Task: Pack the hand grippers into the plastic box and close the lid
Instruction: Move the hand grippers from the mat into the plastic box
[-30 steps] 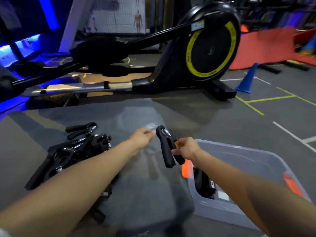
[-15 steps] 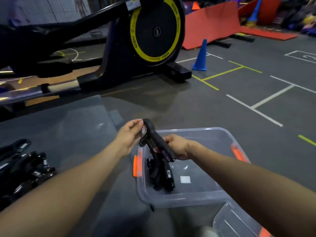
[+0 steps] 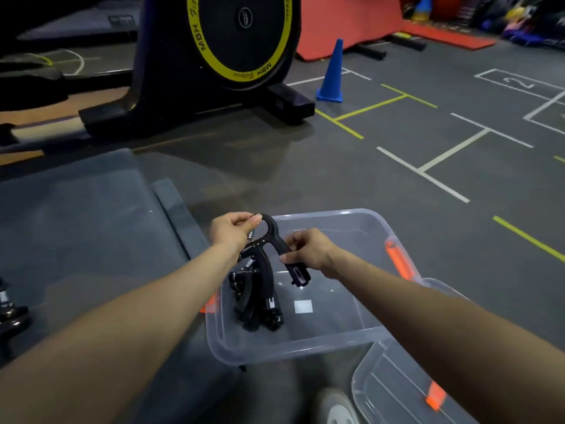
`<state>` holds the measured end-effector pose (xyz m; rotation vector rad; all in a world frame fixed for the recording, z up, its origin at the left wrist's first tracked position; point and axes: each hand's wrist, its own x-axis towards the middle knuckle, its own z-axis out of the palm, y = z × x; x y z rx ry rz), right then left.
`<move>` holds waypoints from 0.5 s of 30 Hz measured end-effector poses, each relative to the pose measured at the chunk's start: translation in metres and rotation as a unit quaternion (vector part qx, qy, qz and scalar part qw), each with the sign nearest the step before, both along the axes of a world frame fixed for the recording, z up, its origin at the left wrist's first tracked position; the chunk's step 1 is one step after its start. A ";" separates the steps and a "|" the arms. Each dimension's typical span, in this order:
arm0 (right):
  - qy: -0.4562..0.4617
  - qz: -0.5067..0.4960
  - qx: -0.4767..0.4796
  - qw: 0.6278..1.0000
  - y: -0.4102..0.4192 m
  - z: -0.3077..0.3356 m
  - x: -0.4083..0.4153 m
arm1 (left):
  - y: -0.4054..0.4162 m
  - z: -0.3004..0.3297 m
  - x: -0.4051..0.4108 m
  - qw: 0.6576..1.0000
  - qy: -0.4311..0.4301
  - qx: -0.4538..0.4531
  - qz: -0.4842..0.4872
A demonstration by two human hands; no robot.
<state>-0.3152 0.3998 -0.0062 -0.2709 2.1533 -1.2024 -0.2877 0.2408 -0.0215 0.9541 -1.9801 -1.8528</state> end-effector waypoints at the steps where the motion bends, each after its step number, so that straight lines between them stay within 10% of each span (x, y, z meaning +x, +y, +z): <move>1: 0.009 -0.016 0.018 1.000 0.003 -0.004 -0.003 | 0.003 -0.003 -0.004 1.000 -0.010 -0.026 -0.015; 15: -0.058 -0.033 0.229 0.971 0.023 -0.080 -0.041 | 0.011 -0.061 0.017 0.842 -0.259 -0.327 -0.341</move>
